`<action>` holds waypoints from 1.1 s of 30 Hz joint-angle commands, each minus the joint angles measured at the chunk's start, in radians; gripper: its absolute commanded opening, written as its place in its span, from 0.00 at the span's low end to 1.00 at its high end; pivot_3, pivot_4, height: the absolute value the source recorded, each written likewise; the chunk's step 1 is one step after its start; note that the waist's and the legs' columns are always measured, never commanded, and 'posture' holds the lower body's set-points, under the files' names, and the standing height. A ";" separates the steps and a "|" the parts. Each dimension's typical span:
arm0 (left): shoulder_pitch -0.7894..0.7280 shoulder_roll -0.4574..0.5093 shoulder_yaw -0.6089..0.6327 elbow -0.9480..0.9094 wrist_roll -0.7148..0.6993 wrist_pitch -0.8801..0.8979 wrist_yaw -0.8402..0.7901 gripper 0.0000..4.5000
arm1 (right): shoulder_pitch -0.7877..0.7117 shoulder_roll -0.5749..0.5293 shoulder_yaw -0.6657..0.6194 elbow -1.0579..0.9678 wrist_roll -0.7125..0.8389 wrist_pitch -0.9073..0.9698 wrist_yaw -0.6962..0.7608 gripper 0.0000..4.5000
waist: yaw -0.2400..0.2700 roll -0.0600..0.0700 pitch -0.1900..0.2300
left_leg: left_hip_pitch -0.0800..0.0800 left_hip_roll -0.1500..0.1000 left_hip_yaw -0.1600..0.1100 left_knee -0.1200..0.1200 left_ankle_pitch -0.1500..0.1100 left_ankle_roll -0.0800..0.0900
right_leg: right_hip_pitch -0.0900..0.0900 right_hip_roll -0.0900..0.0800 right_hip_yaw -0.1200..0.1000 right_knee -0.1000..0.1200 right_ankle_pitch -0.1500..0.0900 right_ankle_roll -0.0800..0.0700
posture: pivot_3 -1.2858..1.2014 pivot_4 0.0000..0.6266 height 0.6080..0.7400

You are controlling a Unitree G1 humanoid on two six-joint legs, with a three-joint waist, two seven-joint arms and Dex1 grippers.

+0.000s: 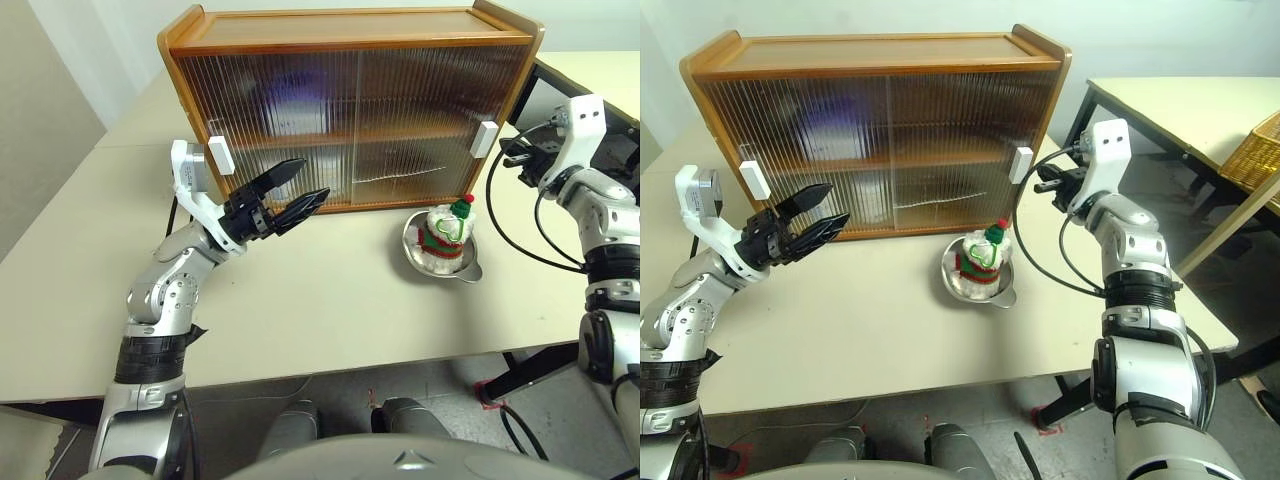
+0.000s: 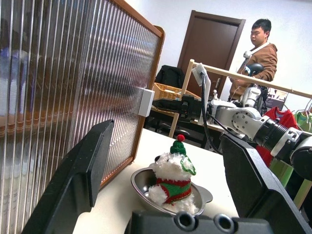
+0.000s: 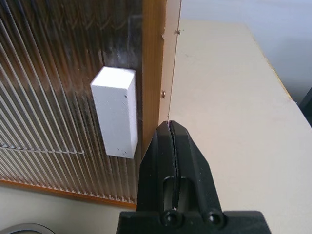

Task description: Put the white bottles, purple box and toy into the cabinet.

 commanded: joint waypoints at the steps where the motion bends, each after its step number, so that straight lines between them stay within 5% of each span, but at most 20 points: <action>1: 0.008 -0.005 -0.005 -0.003 0.015 -0.008 -0.002 1.00 | -0.031 0.011 -0.003 -0.043 0.006 0.041 -0.003 0.00 | 0.000 0.000 0.000 | 0.000 0.000 0.000 0.000 0.000 0.000 | 0.000 0.000 0.000 0.000 0.000 0.000 | 0.50 0.00 1.00; 33: 0.008 -0.006 0.005 -0.012 0.019 -0.018 0.006 1.00 | 0.009 0.229 0.037 -0.357 0.075 0.374 -0.023 0.00 | -0.002 0.002 0.000 | 0.000 0.006 0.001 -0.001 0.000 0.000 | -0.003 0.006 -0.001 0.001 0.000 -0.003 | 0.51 0.00 1.00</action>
